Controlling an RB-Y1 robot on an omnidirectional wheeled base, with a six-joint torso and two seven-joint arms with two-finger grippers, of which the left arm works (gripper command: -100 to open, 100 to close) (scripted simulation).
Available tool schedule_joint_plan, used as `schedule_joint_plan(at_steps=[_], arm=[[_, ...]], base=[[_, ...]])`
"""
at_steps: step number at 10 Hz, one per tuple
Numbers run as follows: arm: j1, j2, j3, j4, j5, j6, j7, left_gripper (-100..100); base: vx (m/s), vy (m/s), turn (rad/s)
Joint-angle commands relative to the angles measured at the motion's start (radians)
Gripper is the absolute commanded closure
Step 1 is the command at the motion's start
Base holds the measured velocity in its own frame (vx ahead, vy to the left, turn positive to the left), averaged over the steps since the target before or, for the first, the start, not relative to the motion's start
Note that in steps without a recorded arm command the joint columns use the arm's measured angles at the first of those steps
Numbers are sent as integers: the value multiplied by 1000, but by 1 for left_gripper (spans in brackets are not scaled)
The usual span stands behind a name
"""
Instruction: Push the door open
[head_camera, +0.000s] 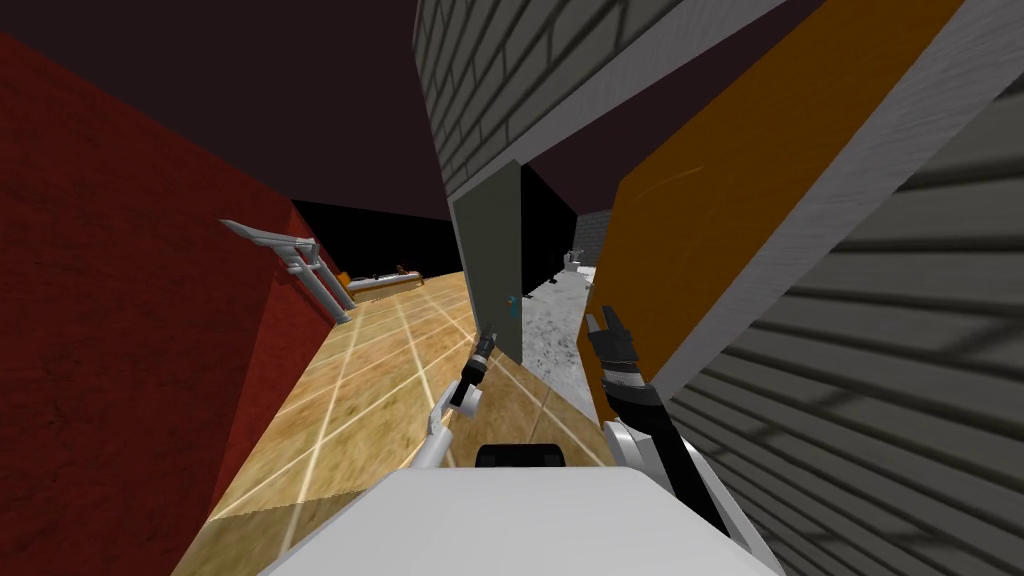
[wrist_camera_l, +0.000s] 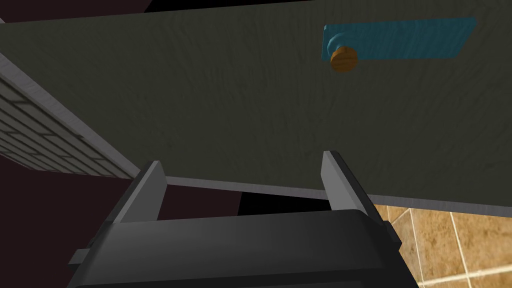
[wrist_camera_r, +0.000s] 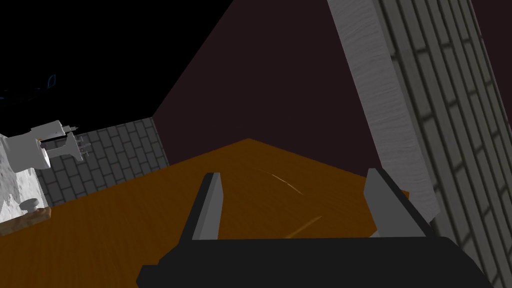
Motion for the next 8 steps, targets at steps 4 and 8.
schedule_joint_plan(at_steps=[4,8], arm=[[-61,-11,-30,100,-7,-2,12,-100],[-114,-20,-55,184,-12,-4,24,-100]], base=[[96,83,-34],[86,86,-36]])
